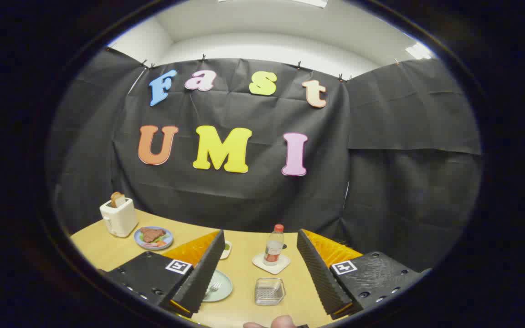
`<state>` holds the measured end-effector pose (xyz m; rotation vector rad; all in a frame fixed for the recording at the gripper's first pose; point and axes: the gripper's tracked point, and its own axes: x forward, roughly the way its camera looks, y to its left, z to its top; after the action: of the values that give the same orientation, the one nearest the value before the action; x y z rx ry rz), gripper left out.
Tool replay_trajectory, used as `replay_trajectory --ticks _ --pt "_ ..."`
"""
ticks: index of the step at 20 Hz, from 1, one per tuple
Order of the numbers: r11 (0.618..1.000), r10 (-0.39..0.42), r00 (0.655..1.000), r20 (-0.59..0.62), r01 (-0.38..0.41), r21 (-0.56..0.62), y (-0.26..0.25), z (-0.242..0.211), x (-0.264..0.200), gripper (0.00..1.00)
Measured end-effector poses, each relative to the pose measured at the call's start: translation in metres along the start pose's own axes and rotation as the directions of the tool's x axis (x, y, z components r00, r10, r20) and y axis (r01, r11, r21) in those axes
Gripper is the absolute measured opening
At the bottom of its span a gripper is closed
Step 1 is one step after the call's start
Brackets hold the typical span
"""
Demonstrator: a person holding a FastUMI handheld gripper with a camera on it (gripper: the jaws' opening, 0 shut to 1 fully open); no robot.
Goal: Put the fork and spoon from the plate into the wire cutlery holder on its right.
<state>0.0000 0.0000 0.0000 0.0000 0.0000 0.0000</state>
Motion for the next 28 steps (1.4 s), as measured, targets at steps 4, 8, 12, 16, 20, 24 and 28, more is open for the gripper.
replay_trajectory --ticks 4,8,12,16,20,24,28 --pt "1.0 -0.002 1.0 0.001 0.002 0.013 -0.003 0.0 0.001 0.95" --pt "1.0 0.003 1.0 0.005 -0.003 0.005 -0.004 0.001 -0.002 0.95" --pt "1.0 0.011 1.0 0.013 -0.011 -0.003 -0.004 0.005 -0.003 0.95" --pt "1.0 0.023 1.0 -0.003 -0.023 0.001 0.001 0.002 -0.003 0.95" --pt "0.999 0.048 0.998 -0.027 -0.048 -0.023 0.012 -0.001 -0.003 0.95" --pt "0.996 0.078 0.995 -0.059 -0.081 -0.042 0.023 -0.005 -0.001 0.95" --pt "0.991 0.117 0.986 -0.122 -0.124 -0.051 0.038 -0.018 -0.001 0.95"
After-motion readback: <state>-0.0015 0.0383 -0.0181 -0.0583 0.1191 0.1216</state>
